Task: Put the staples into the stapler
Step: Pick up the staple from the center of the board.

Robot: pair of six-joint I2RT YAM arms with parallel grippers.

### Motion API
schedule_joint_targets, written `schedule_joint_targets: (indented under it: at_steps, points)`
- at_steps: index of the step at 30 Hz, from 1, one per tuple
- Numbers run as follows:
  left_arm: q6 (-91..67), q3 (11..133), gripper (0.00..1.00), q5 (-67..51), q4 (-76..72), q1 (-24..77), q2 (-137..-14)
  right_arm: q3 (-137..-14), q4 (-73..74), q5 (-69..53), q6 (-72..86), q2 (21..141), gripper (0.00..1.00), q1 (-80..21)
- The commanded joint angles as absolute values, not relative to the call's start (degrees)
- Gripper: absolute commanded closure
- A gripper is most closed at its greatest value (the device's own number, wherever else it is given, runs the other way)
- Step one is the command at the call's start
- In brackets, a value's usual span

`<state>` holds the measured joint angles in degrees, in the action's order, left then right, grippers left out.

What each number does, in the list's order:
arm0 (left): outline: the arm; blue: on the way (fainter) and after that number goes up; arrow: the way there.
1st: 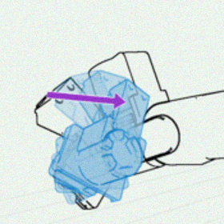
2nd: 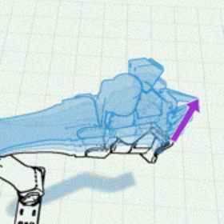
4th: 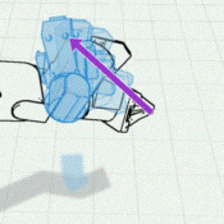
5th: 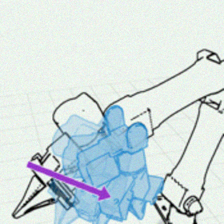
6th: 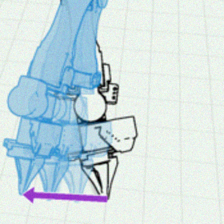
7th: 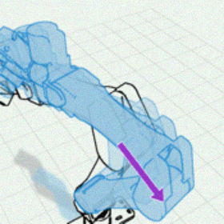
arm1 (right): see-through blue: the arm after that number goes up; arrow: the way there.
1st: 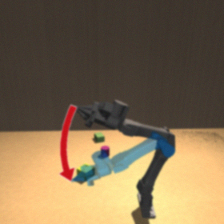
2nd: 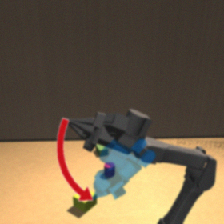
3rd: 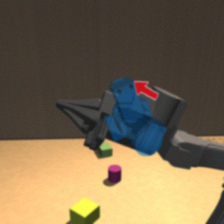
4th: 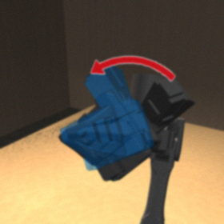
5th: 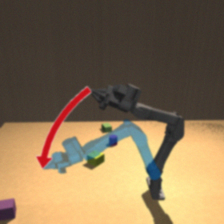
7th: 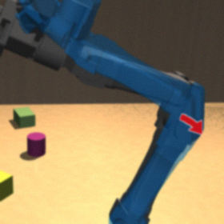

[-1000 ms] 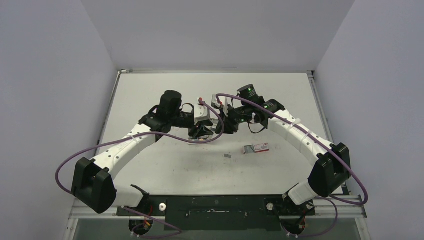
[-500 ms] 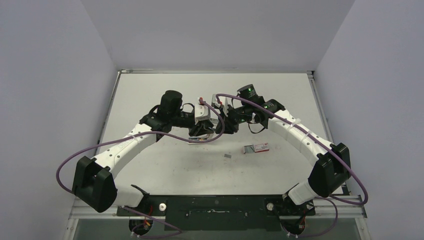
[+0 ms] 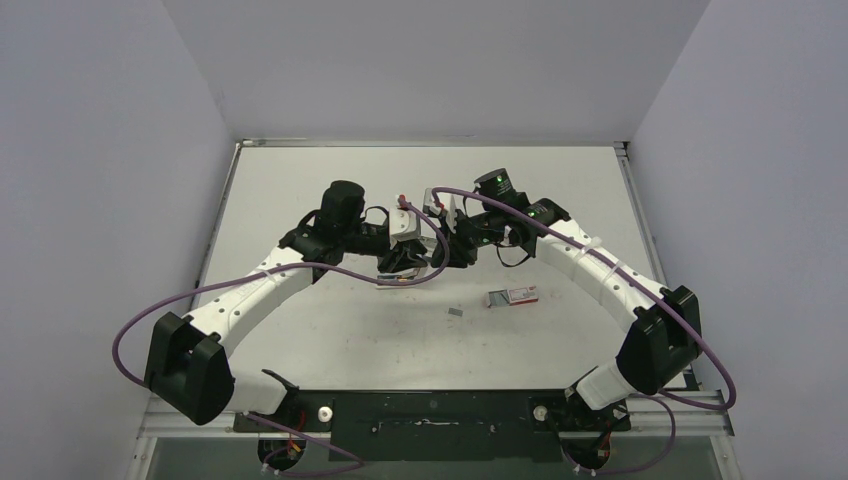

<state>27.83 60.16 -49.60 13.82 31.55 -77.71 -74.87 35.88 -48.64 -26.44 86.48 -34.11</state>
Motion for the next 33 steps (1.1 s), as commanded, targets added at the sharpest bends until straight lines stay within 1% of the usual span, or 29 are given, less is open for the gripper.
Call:
schedule_joint_targets:
  at_steps: [1, 8, 12, 18, 22, 24, 26, 29, 33]
  points:
    - [28.25, 60.64, 0.71, -49.63, 12.3, 31.31, -78.22, -74.7, 33.13, -49.39, -26.8, 84.29, 0.95, -33.97]
    - [28.47, 59.99, 0.72, -49.65, 11.96, 31.11, -78.24, -74.53, 32.98, -49.57, -26.85, 84.02, 0.95, -33.97]
    - [28.31, 59.96, 0.76, -49.75, 11.95, 31.11, -78.25, -74.53, 32.96, -49.33, -26.84, 84.11, 0.95, -34.0]
    - [28.21, 60.02, 0.86, -49.99, 12.04, 31.11, -78.22, -74.48, 32.61, -48.9, -26.64, 84.28, 0.94, -33.99]
    - [28.15, 60.03, 0.91, -50.02, 12.04, 31.11, -78.22, -74.48, 32.44, -48.65, -26.38, 84.31, 0.9, -33.94]
    - [27.88, 59.99, 0.94, -50.14, 12.04, 31.11, -78.3, -74.53, 32.31, -48.47, -26.28, 84.22, 0.85, -33.96]
    - [27.6, 59.98, 1.0, -50.18, 12.02, 31.11, -78.39, -74.47, 32.06, -48.27, -26.15, 84.12, 0.76, -33.96]
    - [27.13, 59.69, 1.0, -50.19, 11.89, 31.07, -78.32, -74.2, 31.83, -47.92, -26.09, 83.88, 0.63, -33.99]
    - [26.09, 58.65, 1.0, -51.27, 11.06, 29.51, -77.39, -72.79, 31.54, -47.64, -26.07, 83.06, 0.36, -33.47]
